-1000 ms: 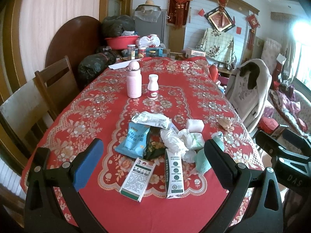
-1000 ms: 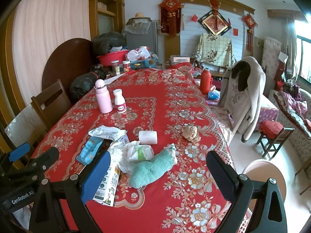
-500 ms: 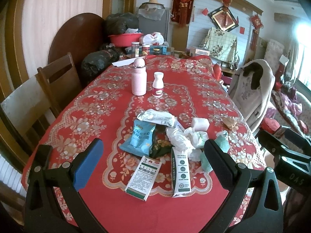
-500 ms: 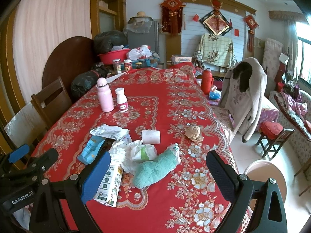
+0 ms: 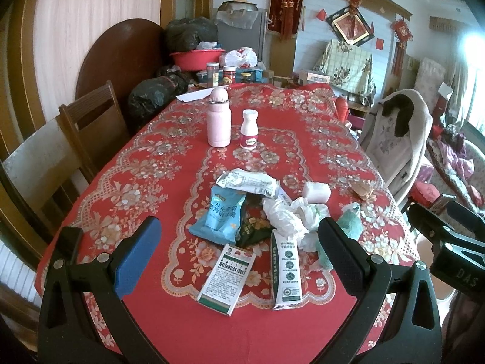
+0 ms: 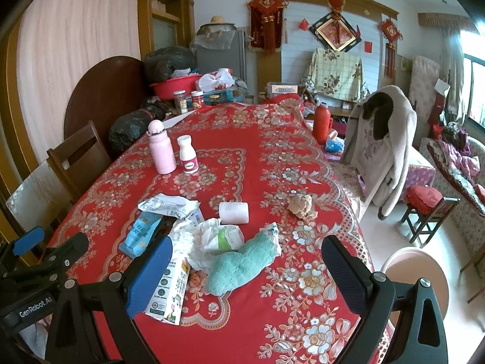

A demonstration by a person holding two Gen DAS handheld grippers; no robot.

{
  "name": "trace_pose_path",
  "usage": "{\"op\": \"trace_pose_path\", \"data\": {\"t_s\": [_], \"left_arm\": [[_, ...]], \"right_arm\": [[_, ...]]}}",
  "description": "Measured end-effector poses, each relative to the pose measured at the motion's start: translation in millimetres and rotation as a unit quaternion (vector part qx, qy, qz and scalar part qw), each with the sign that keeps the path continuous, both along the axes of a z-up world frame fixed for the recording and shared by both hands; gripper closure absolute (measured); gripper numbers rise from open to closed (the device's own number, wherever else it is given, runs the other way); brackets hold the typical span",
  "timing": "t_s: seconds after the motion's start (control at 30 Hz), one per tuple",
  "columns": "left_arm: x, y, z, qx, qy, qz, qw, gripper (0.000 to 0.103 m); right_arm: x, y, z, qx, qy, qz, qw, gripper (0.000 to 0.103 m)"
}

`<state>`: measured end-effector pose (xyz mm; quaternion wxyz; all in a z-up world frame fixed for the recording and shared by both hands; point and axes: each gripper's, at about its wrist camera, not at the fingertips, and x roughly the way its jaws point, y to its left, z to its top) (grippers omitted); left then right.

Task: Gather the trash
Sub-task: 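Move both tools forward toward the pile of wrappers and bags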

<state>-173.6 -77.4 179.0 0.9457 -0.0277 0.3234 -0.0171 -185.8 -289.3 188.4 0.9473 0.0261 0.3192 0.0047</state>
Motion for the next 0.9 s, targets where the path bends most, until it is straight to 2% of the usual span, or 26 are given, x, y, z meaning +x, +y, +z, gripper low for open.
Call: {"op": "trace_pose_path", "data": {"t_s": [0.7,0.9], "left_arm": [[10.0,12.3,-12.2,0.001,0.009,0.009,0.9999,0.000],[13.0,17.2,-17.2,-0.002,0.018,0.012,0.9998,0.000]], "right_arm": [[8.4,4.4,-5.7,0.008,0.014,0.007,1.000,0.005],[12.9,7.6,-14.0,0.005,0.030,0.013,0.999,0.005]]}}
